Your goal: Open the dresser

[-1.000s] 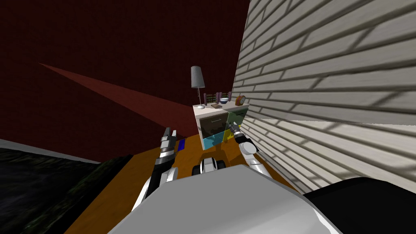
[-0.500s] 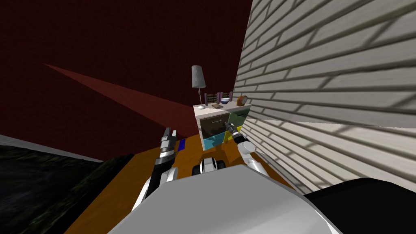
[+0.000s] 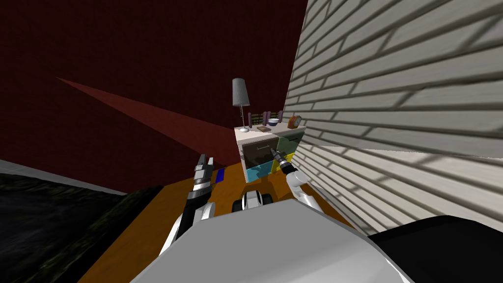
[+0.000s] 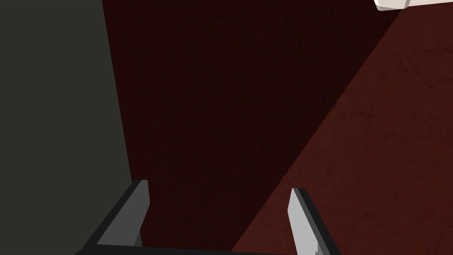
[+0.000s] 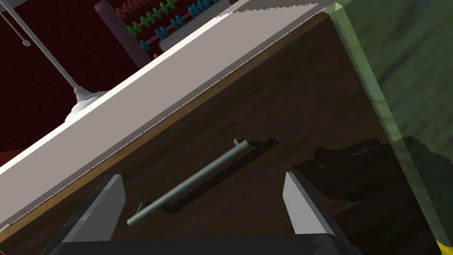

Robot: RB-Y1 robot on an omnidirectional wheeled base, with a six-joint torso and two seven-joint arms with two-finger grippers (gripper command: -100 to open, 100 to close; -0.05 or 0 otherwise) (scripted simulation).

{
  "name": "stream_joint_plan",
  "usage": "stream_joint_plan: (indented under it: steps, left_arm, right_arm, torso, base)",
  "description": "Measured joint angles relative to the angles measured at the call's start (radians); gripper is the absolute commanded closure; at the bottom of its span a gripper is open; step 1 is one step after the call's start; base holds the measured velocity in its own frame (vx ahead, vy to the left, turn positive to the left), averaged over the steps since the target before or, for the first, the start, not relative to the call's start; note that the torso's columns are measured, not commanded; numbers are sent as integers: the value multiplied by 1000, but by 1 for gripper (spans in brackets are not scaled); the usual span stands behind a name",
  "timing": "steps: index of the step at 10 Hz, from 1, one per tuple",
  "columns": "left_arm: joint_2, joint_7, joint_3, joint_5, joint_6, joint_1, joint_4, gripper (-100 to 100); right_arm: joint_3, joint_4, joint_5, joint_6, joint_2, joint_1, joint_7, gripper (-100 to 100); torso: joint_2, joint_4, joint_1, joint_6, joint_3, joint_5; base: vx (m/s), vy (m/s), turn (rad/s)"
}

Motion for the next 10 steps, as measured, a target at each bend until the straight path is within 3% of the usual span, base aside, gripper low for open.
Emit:
stream_joint_plan:
  steps: [3, 10]
  left_arm:
    - [0, 0, 0, 0, 0, 0, 0, 0]
    - [0, 0, 0, 0, 0, 0, 0, 0]
  right_arm:
    - [2, 33, -78, 23, -6, -12, -30, -100]
    - [0, 146, -290, 131, 15, -43, -102, -100]
  torso:
    - [1, 0, 0, 0, 1, 0]
    - [1, 0, 0, 0, 1, 0]
  base:
    - [29, 6, 27]
    - [33, 13, 18]
